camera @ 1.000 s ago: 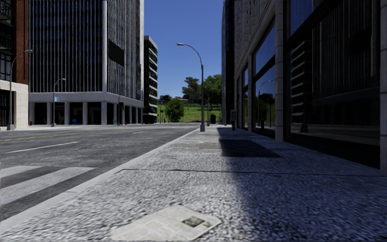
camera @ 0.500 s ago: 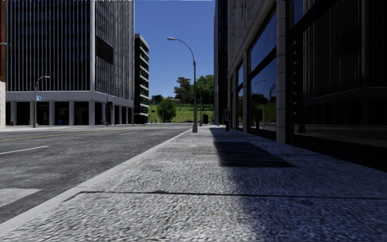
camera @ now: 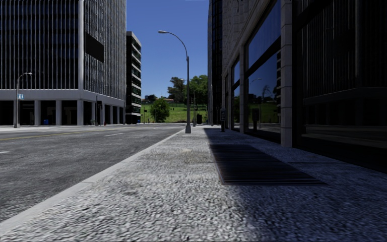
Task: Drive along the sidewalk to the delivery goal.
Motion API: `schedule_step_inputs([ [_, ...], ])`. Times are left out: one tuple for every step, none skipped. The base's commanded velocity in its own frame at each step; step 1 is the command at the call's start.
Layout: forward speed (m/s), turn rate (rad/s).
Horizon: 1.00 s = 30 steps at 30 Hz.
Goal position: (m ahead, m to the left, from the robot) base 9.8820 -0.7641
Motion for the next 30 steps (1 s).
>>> schedule_step_inputs([
  [2.00, 0.00],
  [2.00, 0.00],
  [2.00, 0.00],
  [2.00, 0.00],
  [2.00, 0.00],
  [2.00, 0.00],
  [2.00, 0.00],
  [2.00, 0.00],
  [2.00, 0.00],
  [2.00, 0.00],
  [2.00, 0.00],
  [2.00, 0.00],
  [2.00, 0.00],
  [2.00, 0.00],
  [2.00, 0.00],
  [2.00, 0.00],
  [2.00, 0.00],
  [2.00, 0.00],
  [2.00, 0.00],
  [2.00, 0.00],
  [2.00, 0.00],
  [2.00, 0.00],
  [2.00, 0.00],
  [2.00, 0.00],
  [2.00, 0.00],
  [2.00, 0.00],
  [2.00, 0.00],
  [2.00, 0.00],
  [2.00, 0.00],
  [2.00, 0.00],
])
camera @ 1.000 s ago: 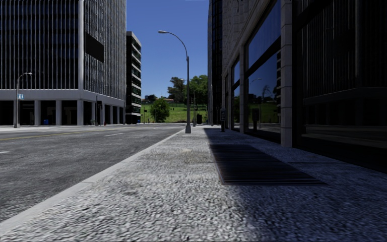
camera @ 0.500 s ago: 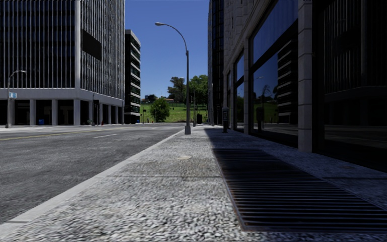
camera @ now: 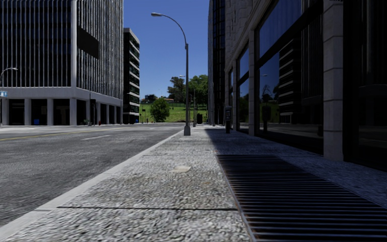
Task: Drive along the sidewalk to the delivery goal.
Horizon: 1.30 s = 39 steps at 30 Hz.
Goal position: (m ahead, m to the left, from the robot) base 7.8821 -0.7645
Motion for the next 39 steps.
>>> schedule_step_inputs([
  [2.00, 0.00],
  [2.00, 0.00],
  [2.00, 0.00],
  [2.00, 0.00],
  [2.00, 0.00],
  [2.00, 0.00],
  [2.00, 0.00],
  [2.00, 0.00],
  [2.00, 0.00],
  [2.00, 0.00],
  [2.00, 0.00],
  [2.00, 0.00],
  [2.00, 0.00],
  [2.00, 0.00],
  [2.00, 0.00],
  [2.00, 0.00],
  [2.00, 0.00],
  [2.00, 0.00],
  [2.00, 0.00],
  [2.00, 0.00],
  [2.00, 0.00],
  [2.00, 0.00],
  [2.00, 0.00],
  [2.00, 0.00],
  [2.00, 0.00],
  [2.00, 0.00],
  [2.00, 0.00],
  [2.00, 0.00],
  [2.00, 0.00],
  [2.00, 0.00],
  [2.00, 0.00],
  [2.00, 0.00],
  [2.00, 0.00],
  [2.00, -0.43],
  [2.00, -0.65],
  [2.00, -0.65],
  [2.00, -0.86],
  [2.00, -0.97],
  [2.00, -1.00],
])
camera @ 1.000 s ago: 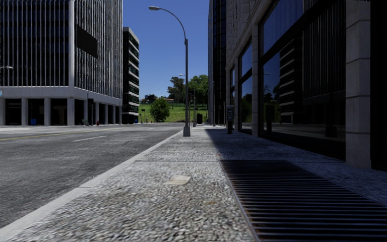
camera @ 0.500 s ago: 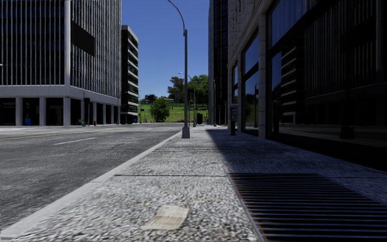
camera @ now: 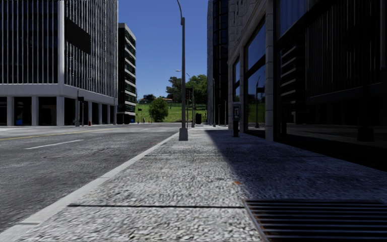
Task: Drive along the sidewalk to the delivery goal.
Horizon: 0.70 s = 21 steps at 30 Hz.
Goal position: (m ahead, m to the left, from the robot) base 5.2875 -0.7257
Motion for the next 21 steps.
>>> schedule_step_inputs([
  [2.00, -0.27],
  [2.00, -0.27],
  [2.00, 0.00],
  [2.00, 0.00],
  [2.00, 0.00],
  [2.00, 0.00],
  [2.00, 0.00],
  [2.00, 0.00],
  [2.00, 0.00],
  [2.00, 0.00],
  [2.00, 0.00],
  [2.00, 0.00],
  [2.00, 0.00],
  [2.00, 0.00],
  [2.00, 0.00],
  [2.00, 0.00],
  [2.00, 0.00],
  [2.00, 0.00],
  [2.00, 0.00],
  [2.00, 0.00],
  [2.00, 0.00],
])
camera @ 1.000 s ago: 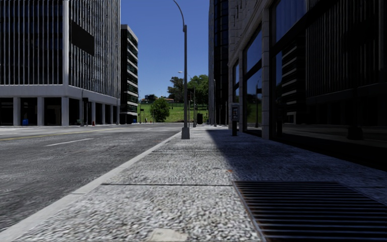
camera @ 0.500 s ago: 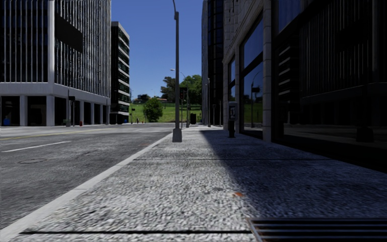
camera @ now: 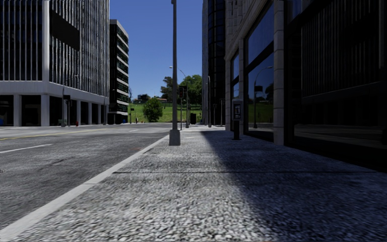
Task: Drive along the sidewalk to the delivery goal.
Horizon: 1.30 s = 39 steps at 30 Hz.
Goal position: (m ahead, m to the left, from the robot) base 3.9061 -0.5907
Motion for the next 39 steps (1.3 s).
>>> schedule_step_inputs([
  [2.00, 0.00],
  [2.00, 0.00],
  [2.00, -0.01],
  [2.00, -0.01],
  [2.00, -0.78],
  [2.00, -1.20],
  [2.00, -1.20],
  [2.00, -1.18],
  [2.00, -1.18],
  [2.00, 0.00],
  [2.00, 0.00],
  [2.00, 0.00],
  [2.00, 0.00],
  [2.00, 0.00],
  [2.00, 0.00],
  [2.00, 0.00],
  [2.00, 0.00],
  [2.00, 0.00],
  [2.00, 0.00],
  [2.00, 0.00],
  [2.00, 0.00],
  [2.00, 0.00],
  [2.00, 0.00],
  [2.00, 0.00],
  [2.00, 0.00],
  [2.00, 0.00],
  [2.00, 0.00],
  [2.00, 0.00],
  [2.00, 0.00],
  [2.00, 0.00],
  [2.00, 0.00],
  [2.00, 0.00],
  [2.00, 0.00],
  [2.00, 0.00],
  [2.00, 0.00],
  [2.00, 0.00],
  [2.00, 0.00],
  [2.00, 0.00],
  [2.00, 0.00],
])
